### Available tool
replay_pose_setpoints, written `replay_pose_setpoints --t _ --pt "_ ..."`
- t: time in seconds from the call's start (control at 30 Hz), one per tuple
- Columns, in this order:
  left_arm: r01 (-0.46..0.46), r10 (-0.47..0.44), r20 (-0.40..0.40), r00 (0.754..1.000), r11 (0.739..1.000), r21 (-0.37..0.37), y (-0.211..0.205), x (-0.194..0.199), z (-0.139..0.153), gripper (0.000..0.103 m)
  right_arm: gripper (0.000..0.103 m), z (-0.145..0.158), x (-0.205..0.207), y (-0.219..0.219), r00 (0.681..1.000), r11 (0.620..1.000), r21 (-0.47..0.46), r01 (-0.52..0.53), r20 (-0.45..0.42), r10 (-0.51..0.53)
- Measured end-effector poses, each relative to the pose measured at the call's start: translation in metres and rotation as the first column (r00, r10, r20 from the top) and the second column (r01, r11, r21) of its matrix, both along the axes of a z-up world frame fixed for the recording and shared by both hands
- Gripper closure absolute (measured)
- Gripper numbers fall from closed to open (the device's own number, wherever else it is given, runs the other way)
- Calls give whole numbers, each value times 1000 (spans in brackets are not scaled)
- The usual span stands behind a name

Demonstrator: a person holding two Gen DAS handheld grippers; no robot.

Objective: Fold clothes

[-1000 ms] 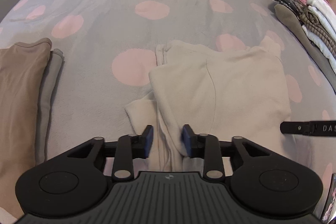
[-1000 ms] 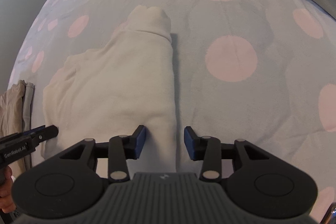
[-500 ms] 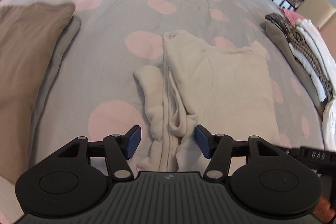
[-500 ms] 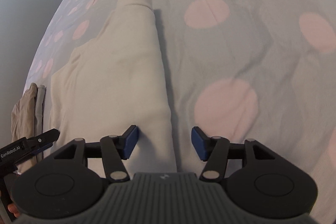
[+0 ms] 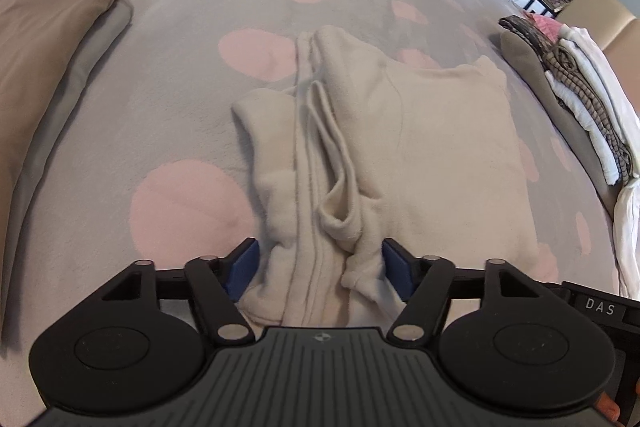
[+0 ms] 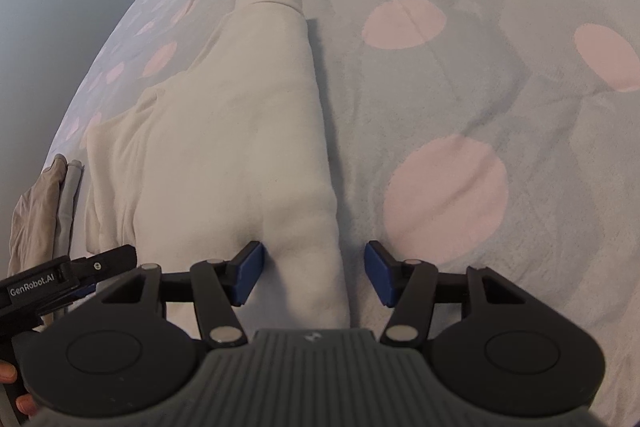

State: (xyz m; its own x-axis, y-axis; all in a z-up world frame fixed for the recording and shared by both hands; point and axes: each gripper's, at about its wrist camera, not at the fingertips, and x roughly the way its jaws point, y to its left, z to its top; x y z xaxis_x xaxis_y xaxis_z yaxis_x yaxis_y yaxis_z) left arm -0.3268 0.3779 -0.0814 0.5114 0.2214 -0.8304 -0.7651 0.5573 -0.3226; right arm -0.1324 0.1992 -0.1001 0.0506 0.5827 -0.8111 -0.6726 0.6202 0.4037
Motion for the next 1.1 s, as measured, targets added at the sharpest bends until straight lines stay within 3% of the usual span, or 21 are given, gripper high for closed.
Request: replay_pose_setpoints --t 0.07,0.17,0.3,0.5,0.87,1.1 --pt "9 -9 -4 1000 1000 4 -3 1 5 60 54 1 -1 0 1000 1000 10 -15 10 15" --pt "22 -22 -9 1000 1000 9 -6 3 12 73 72 6 -4 -2 1000 999 23 -27 14 27" --pt "39 -39 -17 999 999 17 -11 6 22 79 86 13 -4 -6 1000 999 34 -13 -1 13" --pt "65 -65 -29 997 997 28 -19 9 37 81 89 34 -3 -11 1000 999 31 -11 -29 11" --pt "117 -128 -108 986 987 -107 -63 -22 57 82 89 59 -24 -60 983 988 -122 -96 -168 74" --pt "106 -127 -137 982 984 -145 -93 -46 49 81 89 52 -55 -89 982 977 -156 -145 -142 123"
